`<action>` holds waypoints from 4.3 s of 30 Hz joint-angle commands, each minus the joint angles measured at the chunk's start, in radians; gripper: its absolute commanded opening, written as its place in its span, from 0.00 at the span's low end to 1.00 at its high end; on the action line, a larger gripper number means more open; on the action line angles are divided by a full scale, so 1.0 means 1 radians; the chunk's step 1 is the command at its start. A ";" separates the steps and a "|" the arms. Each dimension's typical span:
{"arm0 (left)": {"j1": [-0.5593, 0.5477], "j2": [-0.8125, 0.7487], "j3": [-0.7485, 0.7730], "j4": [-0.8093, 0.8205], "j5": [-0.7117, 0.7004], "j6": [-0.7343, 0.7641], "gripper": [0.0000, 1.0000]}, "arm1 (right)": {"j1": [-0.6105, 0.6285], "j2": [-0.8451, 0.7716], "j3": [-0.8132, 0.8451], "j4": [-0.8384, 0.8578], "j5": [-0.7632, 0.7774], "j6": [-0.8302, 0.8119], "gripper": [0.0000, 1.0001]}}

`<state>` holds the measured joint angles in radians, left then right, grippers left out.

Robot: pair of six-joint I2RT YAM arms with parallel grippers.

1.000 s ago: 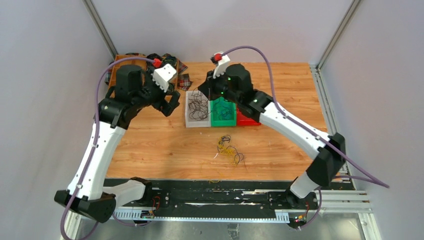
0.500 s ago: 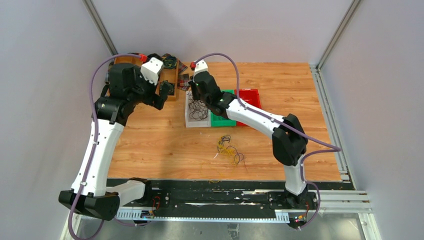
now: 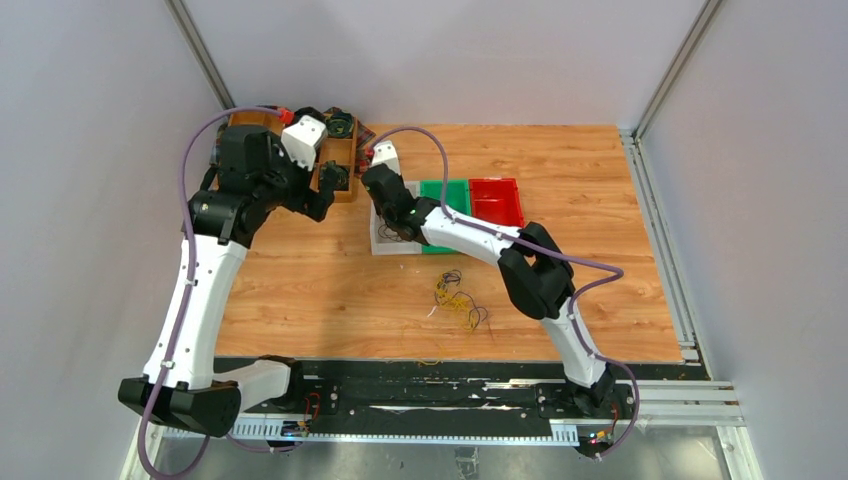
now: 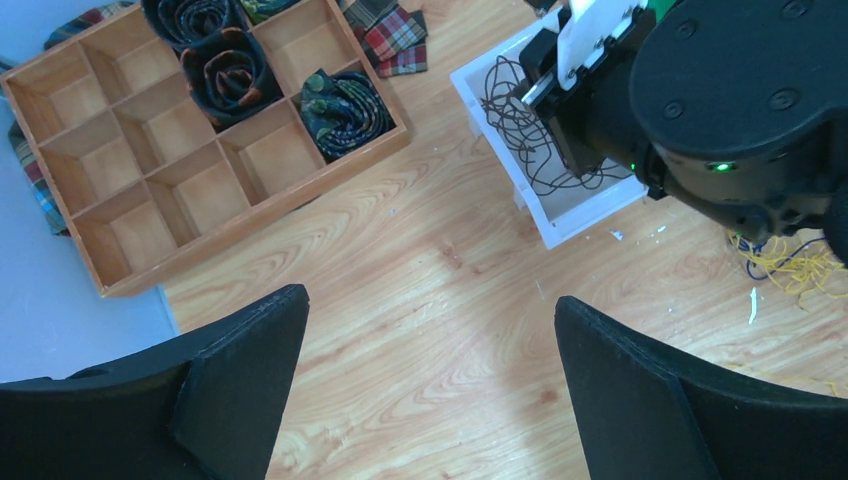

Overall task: Untangle the cables
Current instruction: Place the cable in the bin, then untie the cable.

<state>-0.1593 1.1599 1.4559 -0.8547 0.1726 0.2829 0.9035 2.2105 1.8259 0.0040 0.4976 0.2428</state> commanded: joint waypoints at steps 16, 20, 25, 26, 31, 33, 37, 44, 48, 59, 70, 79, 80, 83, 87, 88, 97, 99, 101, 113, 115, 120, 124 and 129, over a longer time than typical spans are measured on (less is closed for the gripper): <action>0.011 -0.052 -0.012 0.073 0.096 -0.010 0.98 | -0.055 0.050 0.028 -0.155 -0.158 0.073 0.25; 0.010 -0.033 0.000 0.053 0.138 -0.013 0.98 | -0.054 -0.030 -0.026 -0.132 -0.171 0.024 0.36; 0.010 -0.004 0.027 0.012 0.159 -0.005 0.98 | -0.053 -0.154 -0.095 -0.098 -0.217 -0.018 0.42; 0.010 -0.002 0.026 0.012 0.167 -0.003 0.98 | -0.053 -0.181 -0.111 -0.089 -0.227 -0.026 0.43; 0.011 0.023 0.034 -0.021 0.243 0.006 0.98 | -0.036 -0.396 -0.287 -0.006 -0.284 -0.138 0.48; 0.010 0.036 0.037 -0.037 0.265 0.013 0.98 | -0.032 -0.477 -0.360 -0.028 -0.263 -0.140 0.55; 0.010 0.051 0.028 -0.038 0.258 0.026 0.98 | -0.029 -0.637 -0.536 -0.087 -0.178 -0.051 0.68; 0.010 0.044 -0.018 -0.038 0.324 0.046 0.98 | -0.028 -0.905 -0.882 -0.155 -0.190 0.068 0.62; 0.009 0.054 -0.034 -0.039 0.369 0.046 0.99 | -0.028 -1.011 -1.044 -0.204 -0.211 0.147 0.55; -0.182 0.117 -0.133 -0.038 0.329 0.089 0.96 | -0.029 -1.107 -1.304 -0.029 -0.384 0.237 0.42; -0.323 0.262 -0.179 -0.040 0.302 0.112 0.88 | -0.029 -0.971 -1.285 -0.026 -0.397 0.249 0.44; -0.429 0.285 -0.278 -0.039 0.271 0.197 0.89 | -0.028 -1.219 -1.437 -0.060 -0.375 0.367 0.57; -0.434 0.291 -0.287 -0.038 0.277 0.202 0.89 | -0.029 -1.231 -1.455 -0.050 -0.380 0.380 0.56; -0.452 0.308 -0.310 -0.025 0.281 0.196 0.89 | -0.029 -1.234 -1.512 -0.002 -0.397 0.406 0.54; -0.490 0.316 -0.359 0.038 0.256 0.173 0.96 | -0.029 -1.202 -1.544 0.065 -0.391 0.399 0.51; -0.505 0.313 -0.374 0.061 0.245 0.163 0.97 | -0.029 -1.195 -1.551 0.086 -0.380 0.388 0.49; -0.690 0.367 -0.441 0.166 0.121 0.198 0.99 | -0.030 -1.120 -1.536 0.171 -0.330 0.347 0.39; -0.704 0.382 -0.449 0.178 0.105 0.213 0.98 | -0.031 -1.115 -1.532 0.175 -0.347 0.339 0.34; -0.713 0.395 -0.466 0.205 0.091 0.222 0.95 | -0.031 -1.121 -1.528 0.174 -0.358 0.333 0.28; -0.731 0.431 -0.577 0.423 -0.118 0.221 0.45 | -0.034 -1.377 -1.491 0.011 -0.357 0.336 0.01; -0.731 0.442 -0.585 0.432 -0.167 0.220 0.38 | -0.036 -1.450 -1.486 -0.022 -0.349 0.340 0.01; -0.698 0.405 -0.520 0.318 -0.109 0.227 0.31 | -0.039 -1.622 -1.453 -0.087 -0.350 0.320 0.01; -0.621 0.321 -0.385 0.121 0.057 0.263 0.44 | -0.040 -1.665 -1.384 -0.127 -0.380 0.285 0.01; -0.583 0.234 -0.168 -0.069 0.181 0.332 0.74 | -0.039 -1.601 -1.297 -0.078 -0.484 0.250 0.01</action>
<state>-0.7551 1.4921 1.1355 -0.7544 0.2062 0.5514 0.8658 0.5644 0.4545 -0.0875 0.1024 0.5388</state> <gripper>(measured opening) 0.682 0.012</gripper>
